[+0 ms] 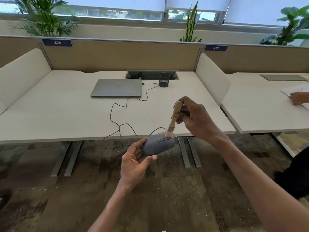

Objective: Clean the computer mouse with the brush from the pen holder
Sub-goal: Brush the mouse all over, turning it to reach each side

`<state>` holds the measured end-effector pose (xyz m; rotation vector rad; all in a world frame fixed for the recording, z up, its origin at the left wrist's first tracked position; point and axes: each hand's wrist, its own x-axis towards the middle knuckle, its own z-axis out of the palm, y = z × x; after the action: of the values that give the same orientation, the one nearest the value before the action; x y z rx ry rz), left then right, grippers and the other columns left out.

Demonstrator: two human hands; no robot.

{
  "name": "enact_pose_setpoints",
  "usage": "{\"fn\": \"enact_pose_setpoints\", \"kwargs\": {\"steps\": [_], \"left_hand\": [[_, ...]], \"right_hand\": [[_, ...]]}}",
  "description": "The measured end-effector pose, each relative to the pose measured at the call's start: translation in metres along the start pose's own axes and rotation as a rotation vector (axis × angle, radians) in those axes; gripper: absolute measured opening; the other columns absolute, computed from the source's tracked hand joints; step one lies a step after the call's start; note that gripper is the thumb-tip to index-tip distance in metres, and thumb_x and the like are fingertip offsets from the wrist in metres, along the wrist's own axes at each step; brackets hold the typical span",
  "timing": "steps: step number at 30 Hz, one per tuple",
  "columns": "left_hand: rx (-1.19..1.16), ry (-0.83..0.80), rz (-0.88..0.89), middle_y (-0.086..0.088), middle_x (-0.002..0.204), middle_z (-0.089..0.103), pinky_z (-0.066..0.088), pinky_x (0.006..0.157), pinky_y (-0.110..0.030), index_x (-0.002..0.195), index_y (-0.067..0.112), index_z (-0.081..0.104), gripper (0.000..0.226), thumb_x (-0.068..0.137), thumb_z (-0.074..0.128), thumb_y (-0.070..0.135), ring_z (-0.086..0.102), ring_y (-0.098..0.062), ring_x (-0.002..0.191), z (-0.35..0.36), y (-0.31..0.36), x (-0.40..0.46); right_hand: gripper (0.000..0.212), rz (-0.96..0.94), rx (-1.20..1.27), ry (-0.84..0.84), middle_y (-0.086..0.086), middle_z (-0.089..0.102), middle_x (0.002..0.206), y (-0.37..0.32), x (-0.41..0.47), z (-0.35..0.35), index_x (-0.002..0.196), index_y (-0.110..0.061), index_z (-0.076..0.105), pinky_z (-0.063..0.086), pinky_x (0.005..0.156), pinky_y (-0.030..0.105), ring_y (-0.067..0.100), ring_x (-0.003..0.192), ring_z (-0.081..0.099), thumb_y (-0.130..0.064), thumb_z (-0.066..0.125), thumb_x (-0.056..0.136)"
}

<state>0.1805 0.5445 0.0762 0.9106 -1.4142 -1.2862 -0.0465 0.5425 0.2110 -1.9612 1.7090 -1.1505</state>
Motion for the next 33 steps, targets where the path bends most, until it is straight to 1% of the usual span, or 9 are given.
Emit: {"fn": "enact_pose_setpoints", "kwargs": {"steps": [6, 9, 12, 15, 17, 22, 26, 28, 33], "left_hand": [[-0.007, -0.001, 0.012, -0.005, 0.126, 0.066, 0.056, 0.093, -0.026, 0.129, 0.017, 0.057, 0.066, 0.068, 0.083, 0.006, 0.066, -0.014, 0.117, 0.001, 0.003, 0.001], [-0.012, 0.004, 0.018, -0.005, 0.127, 0.066, 0.056, 0.092, -0.024, 0.128, 0.019, 0.058, 0.066, 0.068, 0.083, 0.008, 0.066, -0.012, 0.116, 0.001, 0.004, 0.002], [-0.008, -0.01, 0.021, -0.002, 0.126, 0.066, 0.056, 0.093, -0.025, 0.128, 0.021, 0.058, 0.066, 0.068, 0.083, 0.009, 0.066, -0.012, 0.117, 0.001, 0.003, 0.003], [-0.02, -0.011, 0.013, -0.003, 0.126, 0.067, 0.055, 0.094, -0.025, 0.129, 0.017, 0.057, 0.066, 0.069, 0.083, 0.003, 0.066, -0.013, 0.117, 0.0, 0.001, 0.003], [-0.022, -0.013, 0.01, -0.004, 0.127, 0.066, 0.055, 0.094, -0.025, 0.13, 0.015, 0.057, 0.066, 0.07, 0.083, 0.0, 0.066, -0.014, 0.118, 0.0, 0.0, 0.004], [-0.004, -0.038, 0.009, -0.003, 0.128, 0.066, 0.055, 0.094, -0.025, 0.129, 0.019, 0.058, 0.066, 0.07, 0.083, 0.004, 0.065, -0.013, 0.119, -0.002, -0.005, 0.001], [-0.008, -0.043, -0.011, -0.004, 0.128, 0.067, 0.055, 0.094, -0.026, 0.13, 0.017, 0.058, 0.067, 0.069, 0.084, 0.005, 0.065, -0.016, 0.12, -0.004, -0.009, -0.002], [-0.001, -0.046, -0.014, -0.005, 0.129, 0.066, 0.055, 0.095, -0.027, 0.13, 0.016, 0.058, 0.067, 0.069, 0.084, 0.007, 0.064, -0.017, 0.121, -0.006, -0.01, -0.003], [0.013, -0.076, -0.005, -0.003, 0.131, 0.064, 0.055, 0.096, -0.03, 0.133, 0.01, 0.056, 0.068, 0.071, 0.083, 0.01, 0.062, -0.015, 0.123, -0.009, -0.01, -0.003]], "right_hand": [[0.032, -0.022, 0.03, 0.061, 0.01, 0.071, 0.089, -0.002, 0.002, 0.002, 0.101, -0.013, 0.052, 0.062, 0.072, 0.031, 0.017, 0.078, 0.071, 0.017, 0.049, 0.091], [0.036, -0.007, 0.032, 0.034, 0.009, 0.071, 0.089, -0.002, -0.003, -0.002, 0.102, -0.013, 0.053, 0.062, 0.072, 0.028, 0.011, 0.08, 0.071, 0.02, 0.048, 0.089], [0.035, -0.009, 0.006, 0.03, 0.009, 0.07, 0.09, -0.003, 0.0, 0.003, 0.103, -0.012, 0.053, 0.063, 0.073, 0.032, 0.015, 0.081, 0.071, 0.019, 0.047, 0.089], [0.03, -0.013, 0.005, 0.058, 0.01, 0.07, 0.088, -0.001, 0.002, 0.001, 0.102, -0.009, 0.053, 0.062, 0.072, 0.036, 0.022, 0.078, 0.07, 0.017, 0.046, 0.09], [0.032, -0.001, -0.005, 0.048, 0.009, 0.071, 0.087, 0.002, 0.0, -0.004, 0.102, -0.009, 0.053, 0.062, 0.072, 0.035, 0.019, 0.077, 0.07, 0.019, 0.046, 0.089], [0.036, 0.041, -0.02, -0.005, 0.007, 0.07, 0.087, 0.008, 0.0, -0.001, 0.102, -0.011, 0.053, 0.062, 0.073, 0.037, 0.01, 0.077, 0.07, 0.021, 0.044, 0.088], [0.036, 0.071, 0.024, 0.026, 0.01, 0.071, 0.087, 0.014, 0.003, 0.006, 0.098, -0.015, 0.052, 0.062, 0.073, 0.04, 0.021, 0.076, 0.071, 0.019, 0.044, 0.089], [0.037, 0.086, 0.05, 0.042, 0.01, 0.072, 0.086, 0.014, 0.003, 0.003, 0.097, -0.014, 0.053, 0.063, 0.072, 0.039, 0.021, 0.077, 0.072, 0.021, 0.045, 0.088], [0.04, 0.135, 0.066, -0.042, 0.009, 0.072, 0.088, 0.014, 0.01, 0.007, 0.097, -0.019, 0.053, 0.063, 0.074, 0.041, 0.021, 0.085, 0.074, 0.02, 0.046, 0.09]]}}
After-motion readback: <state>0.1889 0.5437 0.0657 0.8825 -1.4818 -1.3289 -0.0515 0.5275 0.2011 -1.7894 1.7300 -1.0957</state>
